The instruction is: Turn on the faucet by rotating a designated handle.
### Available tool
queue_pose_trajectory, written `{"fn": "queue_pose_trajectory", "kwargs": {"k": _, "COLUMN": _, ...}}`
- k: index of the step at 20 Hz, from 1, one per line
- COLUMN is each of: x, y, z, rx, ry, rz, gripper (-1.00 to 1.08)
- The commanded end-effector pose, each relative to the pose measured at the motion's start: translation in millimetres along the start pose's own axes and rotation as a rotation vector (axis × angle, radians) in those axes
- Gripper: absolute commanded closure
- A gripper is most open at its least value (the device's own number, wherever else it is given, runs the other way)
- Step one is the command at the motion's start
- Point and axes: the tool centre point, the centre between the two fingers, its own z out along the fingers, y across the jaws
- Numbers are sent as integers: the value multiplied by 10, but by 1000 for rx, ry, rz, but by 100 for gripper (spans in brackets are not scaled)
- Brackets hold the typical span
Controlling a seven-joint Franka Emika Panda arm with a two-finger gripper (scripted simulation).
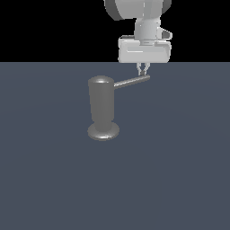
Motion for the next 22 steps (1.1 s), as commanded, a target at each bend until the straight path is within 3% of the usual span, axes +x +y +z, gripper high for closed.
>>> {"fn": "queue_pose_trajectory", "kwargs": {"k": 1, "x": 17, "y": 76, "z": 158, "rx": -1, "ry": -20, "rz": 12, "gripper": 108}}
{"fn": "queue_pose_trajectory", "kwargs": {"k": 22, "x": 444, "y": 97, "z": 224, "rx": -1, "ry": -29, "rz": 26, "gripper": 108}}
